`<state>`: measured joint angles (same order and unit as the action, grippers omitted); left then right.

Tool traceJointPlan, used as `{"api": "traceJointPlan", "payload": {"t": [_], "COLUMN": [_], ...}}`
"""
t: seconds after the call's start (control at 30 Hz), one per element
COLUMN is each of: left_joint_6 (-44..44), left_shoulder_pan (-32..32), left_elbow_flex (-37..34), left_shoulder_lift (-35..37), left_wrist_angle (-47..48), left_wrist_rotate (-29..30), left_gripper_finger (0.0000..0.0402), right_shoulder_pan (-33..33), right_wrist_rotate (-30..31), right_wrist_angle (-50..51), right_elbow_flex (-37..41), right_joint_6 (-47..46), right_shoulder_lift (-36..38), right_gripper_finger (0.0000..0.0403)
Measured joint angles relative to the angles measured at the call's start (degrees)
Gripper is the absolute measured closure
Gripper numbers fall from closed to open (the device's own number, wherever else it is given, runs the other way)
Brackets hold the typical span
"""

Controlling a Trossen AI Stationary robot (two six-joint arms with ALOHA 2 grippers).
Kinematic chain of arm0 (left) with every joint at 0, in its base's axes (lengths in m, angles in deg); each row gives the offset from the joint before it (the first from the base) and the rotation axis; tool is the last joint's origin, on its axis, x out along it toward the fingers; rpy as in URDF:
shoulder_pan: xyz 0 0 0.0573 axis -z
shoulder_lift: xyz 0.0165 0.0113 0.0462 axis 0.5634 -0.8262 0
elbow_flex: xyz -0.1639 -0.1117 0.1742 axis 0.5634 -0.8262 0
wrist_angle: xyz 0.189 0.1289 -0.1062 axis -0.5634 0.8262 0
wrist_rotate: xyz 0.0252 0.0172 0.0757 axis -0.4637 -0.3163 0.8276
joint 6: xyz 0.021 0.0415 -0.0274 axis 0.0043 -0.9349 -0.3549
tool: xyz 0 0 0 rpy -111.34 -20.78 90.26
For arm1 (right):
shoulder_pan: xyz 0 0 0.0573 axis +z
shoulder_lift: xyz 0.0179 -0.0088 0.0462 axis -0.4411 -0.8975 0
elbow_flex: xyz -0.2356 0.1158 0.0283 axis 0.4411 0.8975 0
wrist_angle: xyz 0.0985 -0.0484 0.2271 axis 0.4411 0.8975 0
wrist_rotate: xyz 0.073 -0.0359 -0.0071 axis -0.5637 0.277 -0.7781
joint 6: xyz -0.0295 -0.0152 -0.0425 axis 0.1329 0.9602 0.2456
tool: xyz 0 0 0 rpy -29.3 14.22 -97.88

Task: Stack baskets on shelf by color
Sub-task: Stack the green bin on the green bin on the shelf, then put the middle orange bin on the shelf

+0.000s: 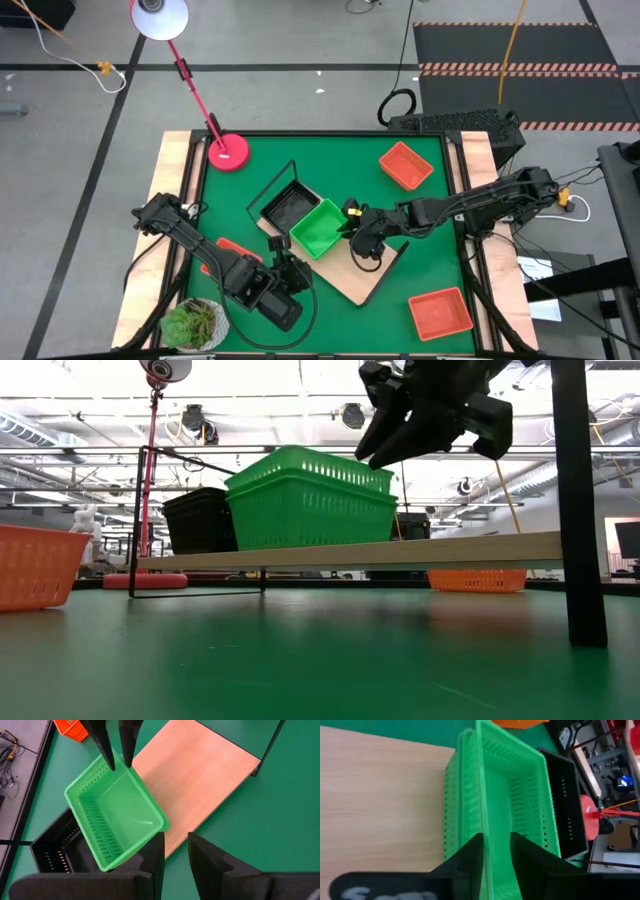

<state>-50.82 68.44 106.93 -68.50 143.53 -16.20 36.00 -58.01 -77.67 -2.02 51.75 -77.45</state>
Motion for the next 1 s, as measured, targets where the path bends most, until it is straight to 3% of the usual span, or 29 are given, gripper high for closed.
{"api": "traceJointPlan", "payload": {"t": [0.2, 0.5, 0.77, 0.87, 1.0], "left_joint_6": [0.1, 2.5, 12.5, 15.8, 18.9], "left_shoulder_pan": [0.1, 0.8, 2.9, 4.1, 5.8], "left_elbow_flex": [0.0, 0.0, -1.3, -3.5, -6.5], "left_shoulder_lift": [0.0, 0.0, 0.0, 0.0, 0.0], "left_wrist_angle": [-0.3, -0.3, -0.7, -0.7, 1.1], "left_wrist_rotate": [0.0, 0.0, -0.1, -3.1, -11.4], "left_gripper_finger": [0.0314, 0.0314, 0.0314, 0.0314, 0.0314], "right_shoulder_pan": [1.1, 3.9, 6.0, 6.0, 6.0], "right_wrist_rotate": [0.2, 0.2, 0.3, 0.4, 0.4], "right_wrist_angle": [0.1, 4.5, 11.0, 12.9, 14.8], "right_elbow_flex": [0.0, 0.0, 0.0, 0.0, 0.0], "right_joint_6": [-0.5, -8.0, -19.9, -23.0, -25.9], "right_shoulder_lift": [2.1, 11.4, 21.8, 25.0, 27.6], "right_gripper_finger": [0.0283, 0.0285, 0.0286, 0.0286, 0.0286]}}
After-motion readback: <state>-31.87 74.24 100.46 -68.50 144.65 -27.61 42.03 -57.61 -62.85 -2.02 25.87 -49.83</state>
